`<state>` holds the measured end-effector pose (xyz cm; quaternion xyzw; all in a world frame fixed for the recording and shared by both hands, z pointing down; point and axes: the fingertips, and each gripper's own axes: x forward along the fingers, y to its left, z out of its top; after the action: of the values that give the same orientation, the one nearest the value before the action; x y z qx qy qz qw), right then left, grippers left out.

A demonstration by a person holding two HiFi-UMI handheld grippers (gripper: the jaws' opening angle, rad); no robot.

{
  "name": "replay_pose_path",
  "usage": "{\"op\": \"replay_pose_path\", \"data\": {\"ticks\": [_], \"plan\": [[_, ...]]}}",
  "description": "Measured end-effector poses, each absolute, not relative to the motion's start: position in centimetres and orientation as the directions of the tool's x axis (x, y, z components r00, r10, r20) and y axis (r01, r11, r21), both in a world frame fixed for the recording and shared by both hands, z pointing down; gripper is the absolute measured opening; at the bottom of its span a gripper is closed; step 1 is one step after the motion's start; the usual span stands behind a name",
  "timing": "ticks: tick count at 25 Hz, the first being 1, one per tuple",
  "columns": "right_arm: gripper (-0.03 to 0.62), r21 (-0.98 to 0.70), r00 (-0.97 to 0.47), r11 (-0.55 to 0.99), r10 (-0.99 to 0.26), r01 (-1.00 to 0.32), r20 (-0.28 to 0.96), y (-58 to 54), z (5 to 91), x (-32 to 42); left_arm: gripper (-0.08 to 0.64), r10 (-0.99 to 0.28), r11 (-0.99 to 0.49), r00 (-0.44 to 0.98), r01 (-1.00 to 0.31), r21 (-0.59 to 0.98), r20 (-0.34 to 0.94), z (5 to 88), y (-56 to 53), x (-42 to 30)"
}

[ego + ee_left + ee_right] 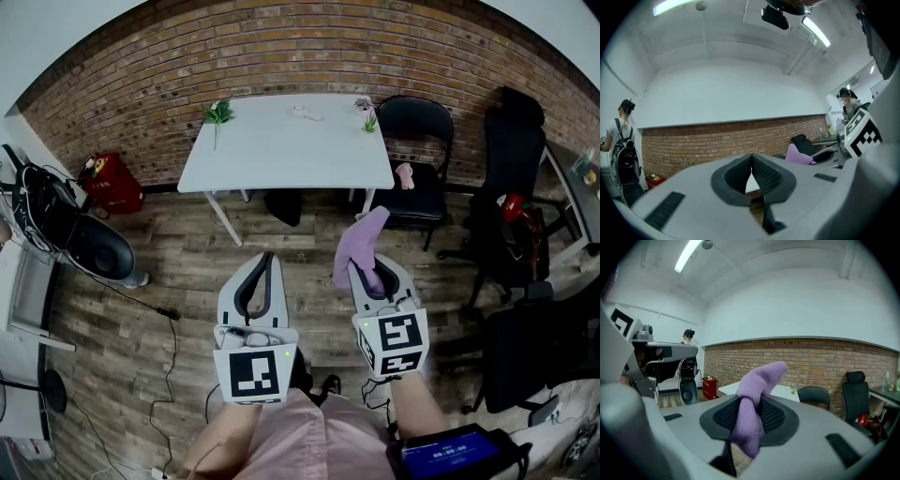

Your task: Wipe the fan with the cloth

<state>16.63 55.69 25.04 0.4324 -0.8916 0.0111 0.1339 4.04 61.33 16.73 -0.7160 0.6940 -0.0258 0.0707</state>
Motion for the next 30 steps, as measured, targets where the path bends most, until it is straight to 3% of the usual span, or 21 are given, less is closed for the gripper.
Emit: {"op": "replay_pose_path", "data": {"ticks": [17, 30], "plan": [[0.109, 0.061, -0.605, 0.636, -0.756, -0.769, 0.252, 54.7, 26.4, 19.2, 0.012, -1.0, 0.002, 0.001, -0.987, -0.163, -0.017, 18.6, 61.2, 6.2], [0.109, 0.042, -0.603, 0.641, -0.74, -0.766, 0.299, 40.6, 29.7, 14.6, 0.012, -0.999, 0.007, -0.013, -0.99, -0.14, 0.041, 22.2, 46.6, 0.5]]}}
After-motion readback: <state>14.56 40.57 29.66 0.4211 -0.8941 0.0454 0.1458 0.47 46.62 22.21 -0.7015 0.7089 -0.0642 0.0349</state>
